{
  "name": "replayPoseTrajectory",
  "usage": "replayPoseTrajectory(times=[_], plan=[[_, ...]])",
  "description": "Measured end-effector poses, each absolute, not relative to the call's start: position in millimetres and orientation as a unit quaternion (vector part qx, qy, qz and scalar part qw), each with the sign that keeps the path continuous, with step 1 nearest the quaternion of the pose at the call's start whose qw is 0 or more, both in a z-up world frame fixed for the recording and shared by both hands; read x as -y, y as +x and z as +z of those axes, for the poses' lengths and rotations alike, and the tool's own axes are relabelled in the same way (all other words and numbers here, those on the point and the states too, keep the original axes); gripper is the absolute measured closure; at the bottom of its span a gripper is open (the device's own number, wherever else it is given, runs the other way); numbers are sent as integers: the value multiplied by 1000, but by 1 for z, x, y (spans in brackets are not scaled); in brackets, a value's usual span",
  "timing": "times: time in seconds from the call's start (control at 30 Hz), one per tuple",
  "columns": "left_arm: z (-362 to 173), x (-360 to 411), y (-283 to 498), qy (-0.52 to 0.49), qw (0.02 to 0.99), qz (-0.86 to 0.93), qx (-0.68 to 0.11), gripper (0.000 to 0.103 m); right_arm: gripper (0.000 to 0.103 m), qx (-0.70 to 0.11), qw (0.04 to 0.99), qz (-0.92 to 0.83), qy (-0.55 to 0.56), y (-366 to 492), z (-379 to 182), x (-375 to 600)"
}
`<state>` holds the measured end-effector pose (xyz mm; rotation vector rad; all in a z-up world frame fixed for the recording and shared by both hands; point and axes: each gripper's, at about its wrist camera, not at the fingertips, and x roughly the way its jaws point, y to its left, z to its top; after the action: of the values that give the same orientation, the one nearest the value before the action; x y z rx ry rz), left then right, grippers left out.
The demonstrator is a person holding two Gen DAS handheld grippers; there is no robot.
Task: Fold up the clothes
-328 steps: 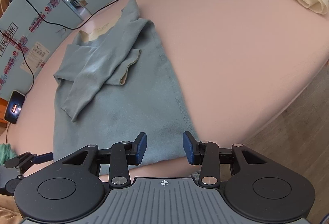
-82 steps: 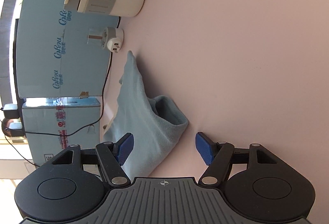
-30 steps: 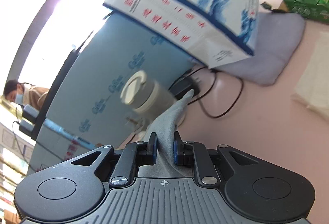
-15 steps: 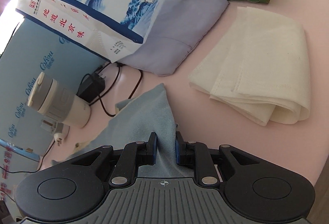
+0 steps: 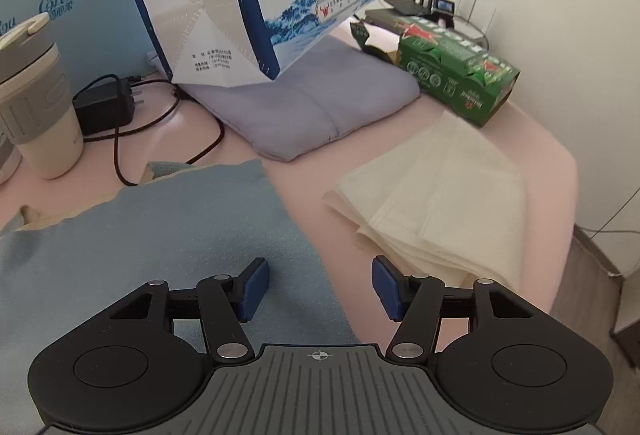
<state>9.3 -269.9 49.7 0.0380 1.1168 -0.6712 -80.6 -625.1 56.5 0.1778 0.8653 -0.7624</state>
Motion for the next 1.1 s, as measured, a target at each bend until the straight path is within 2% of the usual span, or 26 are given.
replayPoseTrajectory(times=[0.07,0.13,0.33,0.77,1.1], plan=[[49,253,3,33,789,-310,-529,36,42,-389,846,-359,60,-80,70,610],[48,233,-5,44,792,-299,-531,33,32,-373,860,-343,52,-79,83,591],[46,159,-19,14,805,-232,-546,22,25,-355,898,-248,71,-73,107,516],[62,-26,-67,-100,840,-16,-533,17,23,-465,881,28,78,-65,53,307],[97,-135,-101,-155,864,133,-460,14,19,-510,855,56,70,-54,34,256]])
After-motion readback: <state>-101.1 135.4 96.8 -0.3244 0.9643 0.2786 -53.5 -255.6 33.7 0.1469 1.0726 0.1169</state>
